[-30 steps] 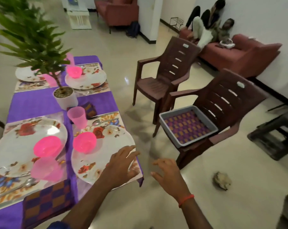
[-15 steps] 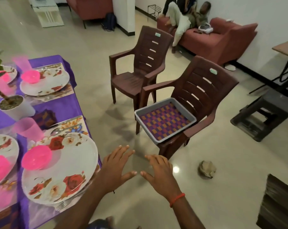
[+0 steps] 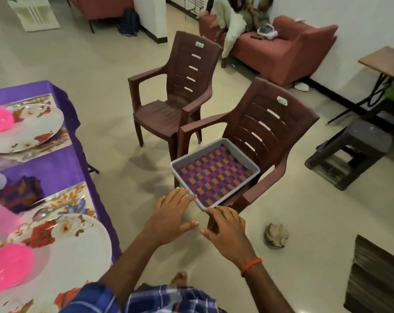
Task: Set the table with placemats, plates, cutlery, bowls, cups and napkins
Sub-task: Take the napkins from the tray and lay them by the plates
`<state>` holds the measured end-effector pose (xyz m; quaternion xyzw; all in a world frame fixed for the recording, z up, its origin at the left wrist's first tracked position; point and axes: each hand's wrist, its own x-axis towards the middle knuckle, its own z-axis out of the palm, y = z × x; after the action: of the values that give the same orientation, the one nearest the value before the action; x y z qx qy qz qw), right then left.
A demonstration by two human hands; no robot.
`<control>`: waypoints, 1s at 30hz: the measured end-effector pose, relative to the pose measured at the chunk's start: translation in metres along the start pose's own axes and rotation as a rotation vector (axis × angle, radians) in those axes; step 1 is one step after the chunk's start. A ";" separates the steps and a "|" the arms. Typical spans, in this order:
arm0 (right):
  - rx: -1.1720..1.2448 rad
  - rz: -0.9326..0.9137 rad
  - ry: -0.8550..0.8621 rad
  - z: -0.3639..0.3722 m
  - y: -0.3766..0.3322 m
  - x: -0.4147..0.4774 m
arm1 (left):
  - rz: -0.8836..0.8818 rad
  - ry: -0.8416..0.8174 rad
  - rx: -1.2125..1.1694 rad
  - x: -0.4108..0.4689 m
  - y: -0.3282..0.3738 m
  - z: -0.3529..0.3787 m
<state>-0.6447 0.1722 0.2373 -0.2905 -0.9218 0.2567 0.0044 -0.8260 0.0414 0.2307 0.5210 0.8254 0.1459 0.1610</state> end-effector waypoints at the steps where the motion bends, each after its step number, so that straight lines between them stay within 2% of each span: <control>1: -0.002 0.009 0.002 -0.005 0.001 0.007 | 0.007 -0.002 -0.007 0.011 0.000 -0.002; 7: -0.016 0.077 -0.045 -0.019 0.009 0.044 | 0.010 -0.030 -0.032 0.059 -0.011 0.004; 15: -0.012 0.085 -0.101 -0.029 0.043 0.100 | -0.074 -0.041 -0.105 0.109 -0.020 0.010; 26: 0.039 0.056 -0.125 -0.038 0.099 0.211 | -0.094 -0.114 -0.017 0.221 -0.027 -0.003; 30: 0.083 0.127 -0.145 -0.042 0.119 0.241 | -0.076 -0.179 0.004 0.258 -0.024 0.001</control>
<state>-0.7750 0.4045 0.1828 -0.3286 -0.8880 0.3149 -0.0664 -0.9496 0.2651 0.1903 0.5005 0.8273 0.0907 0.2386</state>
